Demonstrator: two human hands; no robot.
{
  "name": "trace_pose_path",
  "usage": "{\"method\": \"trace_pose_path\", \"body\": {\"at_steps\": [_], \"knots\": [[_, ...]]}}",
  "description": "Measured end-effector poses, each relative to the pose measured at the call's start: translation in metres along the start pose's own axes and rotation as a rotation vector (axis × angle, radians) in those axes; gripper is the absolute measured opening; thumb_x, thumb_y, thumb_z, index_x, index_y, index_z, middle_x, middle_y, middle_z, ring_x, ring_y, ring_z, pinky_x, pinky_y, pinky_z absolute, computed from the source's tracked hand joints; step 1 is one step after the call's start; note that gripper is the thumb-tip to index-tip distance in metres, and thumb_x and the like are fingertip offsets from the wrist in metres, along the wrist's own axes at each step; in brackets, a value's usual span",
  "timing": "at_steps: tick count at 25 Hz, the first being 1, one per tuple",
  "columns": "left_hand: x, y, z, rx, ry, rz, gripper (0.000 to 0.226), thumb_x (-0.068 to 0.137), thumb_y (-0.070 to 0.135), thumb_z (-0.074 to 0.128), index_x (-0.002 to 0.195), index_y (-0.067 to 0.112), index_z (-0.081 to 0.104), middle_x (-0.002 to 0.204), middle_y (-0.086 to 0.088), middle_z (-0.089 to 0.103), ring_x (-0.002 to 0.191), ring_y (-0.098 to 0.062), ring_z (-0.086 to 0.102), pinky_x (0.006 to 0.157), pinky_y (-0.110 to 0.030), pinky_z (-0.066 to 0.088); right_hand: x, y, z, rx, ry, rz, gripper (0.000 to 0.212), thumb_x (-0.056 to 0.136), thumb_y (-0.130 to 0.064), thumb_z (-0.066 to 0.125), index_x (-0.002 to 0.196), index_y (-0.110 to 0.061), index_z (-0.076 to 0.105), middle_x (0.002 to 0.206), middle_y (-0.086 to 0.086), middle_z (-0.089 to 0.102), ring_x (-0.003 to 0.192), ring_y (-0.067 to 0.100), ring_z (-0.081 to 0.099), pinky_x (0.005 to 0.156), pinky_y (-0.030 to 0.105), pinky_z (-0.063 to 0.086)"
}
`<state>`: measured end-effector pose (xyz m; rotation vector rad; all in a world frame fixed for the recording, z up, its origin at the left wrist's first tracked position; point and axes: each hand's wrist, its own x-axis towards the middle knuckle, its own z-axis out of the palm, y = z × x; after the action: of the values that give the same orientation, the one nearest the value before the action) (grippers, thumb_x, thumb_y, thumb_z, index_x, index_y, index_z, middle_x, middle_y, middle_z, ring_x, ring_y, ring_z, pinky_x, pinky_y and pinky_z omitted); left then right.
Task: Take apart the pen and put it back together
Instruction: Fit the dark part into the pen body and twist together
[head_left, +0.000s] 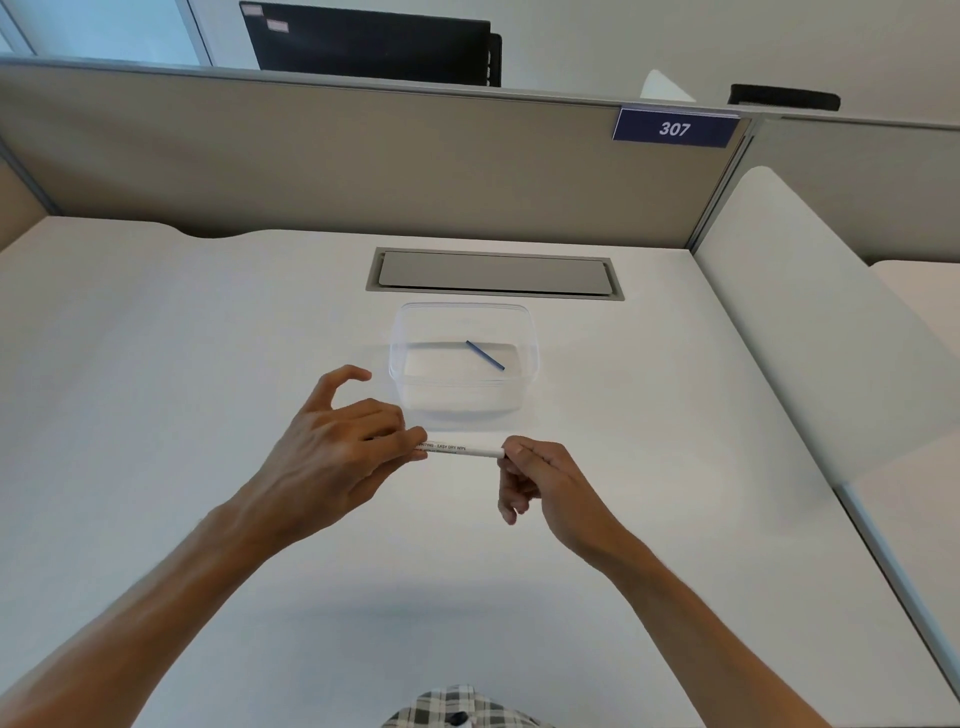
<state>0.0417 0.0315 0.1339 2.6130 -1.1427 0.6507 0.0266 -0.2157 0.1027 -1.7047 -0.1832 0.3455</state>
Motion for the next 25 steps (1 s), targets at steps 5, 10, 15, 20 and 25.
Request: {"method": "trace_pose_path", "body": {"at_steps": [5, 10, 15, 20, 25], "knots": [[0.001, -0.002, -0.001, -0.113, -0.051, -0.089, 0.029, 0.095, 0.034, 0.052, 0.097, 0.016, 0.074, 0.083, 0.005, 0.073, 0.077, -0.017, 0.07, 0.103, -0.039, 0.033, 0.0, -0.001, 0.002, -0.052, 0.063, -0.029, 0.032, 0.102, -0.024, 0.036, 0.074, -0.014, 0.048, 0.057, -0.004, 0.057, 0.057, 0.015, 0.056, 0.061, 0.025, 0.039], [-0.002, -0.001, 0.001, -0.436, -0.058, -0.282, 0.033, 0.093, 0.046, 0.053, 0.097, 0.022, 0.075, 0.08, 0.031, 0.066, 0.068, 0.002, 0.059, 0.106, -0.027, 0.028, -0.005, 0.004, 0.001, -0.51, 0.256, -0.327, 0.017, 0.1, -0.039, 0.038, 0.095, -0.029, 0.051, 0.079, -0.01, 0.062, 0.073, 0.013, 0.063, 0.064, 0.031, 0.049], [-0.005, 0.0, 0.003, -0.682, -0.11, -0.474, 0.023, 0.086, 0.042, 0.064, 0.097, 0.026, 0.076, 0.055, 0.021, 0.056, 0.065, 0.004, 0.051, 0.104, -0.035, 0.035, -0.004, 0.006, -0.001, -0.699, 0.268, -0.488, 0.018, 0.102, -0.031, 0.036, 0.087, -0.026, 0.044, 0.069, -0.011, 0.044, 0.058, 0.012, 0.041, 0.053, 0.028, 0.039], [-0.003, 0.003, -0.002, -0.74, -0.103, -0.484, 0.014, 0.084, 0.036, 0.067, 0.092, 0.03, 0.076, 0.053, 0.015, 0.053, 0.065, -0.001, 0.05, 0.104, -0.033, 0.035, -0.006, 0.003, -0.003, -0.578, 0.195, -0.423, 0.03, 0.102, -0.035, 0.035, 0.078, -0.018, 0.042, 0.063, 0.0, 0.047, 0.056, 0.017, 0.039, 0.054, 0.029, 0.034], [-0.001, 0.006, -0.006, -0.485, 0.002, -0.29, 0.019, 0.089, 0.034, 0.065, 0.09, 0.018, 0.076, 0.074, 0.02, 0.067, 0.064, -0.007, 0.058, 0.1, -0.041, 0.039, -0.005, -0.006, 0.002, -0.078, 0.062, -0.147, 0.038, 0.1, -0.027, 0.042, 0.07, -0.006, 0.034, 0.059, 0.004, 0.03, 0.057, 0.02, 0.025, 0.052, 0.026, 0.024]]}}
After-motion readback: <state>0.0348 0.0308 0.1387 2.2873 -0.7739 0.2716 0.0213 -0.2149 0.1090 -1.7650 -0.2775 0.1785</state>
